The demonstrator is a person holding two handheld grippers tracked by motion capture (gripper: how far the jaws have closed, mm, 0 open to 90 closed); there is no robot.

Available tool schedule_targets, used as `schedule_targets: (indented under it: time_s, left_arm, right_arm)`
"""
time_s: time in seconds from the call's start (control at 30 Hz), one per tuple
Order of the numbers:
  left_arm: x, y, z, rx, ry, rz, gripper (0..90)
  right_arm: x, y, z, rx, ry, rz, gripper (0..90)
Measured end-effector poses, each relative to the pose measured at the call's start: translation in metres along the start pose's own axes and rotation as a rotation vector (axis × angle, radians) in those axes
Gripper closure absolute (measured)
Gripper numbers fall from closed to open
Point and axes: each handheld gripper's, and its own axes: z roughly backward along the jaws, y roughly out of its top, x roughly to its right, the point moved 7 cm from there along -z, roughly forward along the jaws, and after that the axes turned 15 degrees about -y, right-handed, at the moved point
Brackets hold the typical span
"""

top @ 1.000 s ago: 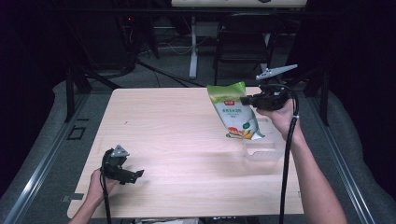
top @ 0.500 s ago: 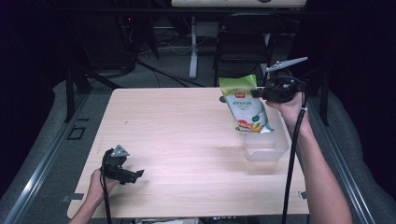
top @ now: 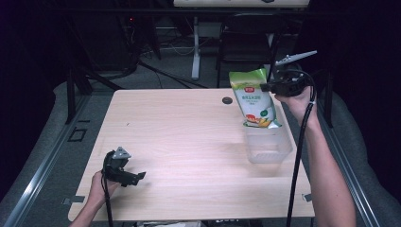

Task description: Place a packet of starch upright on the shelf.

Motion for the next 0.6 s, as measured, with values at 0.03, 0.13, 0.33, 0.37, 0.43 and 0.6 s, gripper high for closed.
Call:
schedule_targets:
  time_s: [0.03, 0.13, 0.33, 0.37, 0.43, 0.6]
  left_arm:
    - [0.0, 0.0, 0.0, 0.001, 0.0, 0.0, 1.1]
    - [0.0, 0.0, 0.0, 0.001, -0.001, 0.001, 1.1]
    - [-0.001, 0.0, 0.0, 0.001, 0.002, 0.001, 1.1]
    - [-0.001, 0.0, 0.0, 0.002, 0.002, 0.002, 1.0]
    - [0.0, 0.0, 0.0, 0.003, 0.0, 0.001, 0.9]
    - [-0.001, 0.0, 0.0, 0.004, 0.001, 0.001, 0.9]
  right_arm:
    - [0.002, 0.0, -0.002, 0.001, 0.002, -0.005, 90.0]
    - [0.008, -0.001, -0.008, -0.006, -0.007, -0.003, 90.0]
    - [0.014, -0.001, -0.017, -0.021, -0.026, 0.035, 90.0]
    - [0.016, -0.001, -0.019, -0.022, -0.027, 0.04, 90.0]
    - [0.017, -0.002, -0.021, -0.027, -0.03, 0.056, 90.0]
    - [0.023, -0.004, -0.031, -0.036, -0.035, 0.077, 90.0]
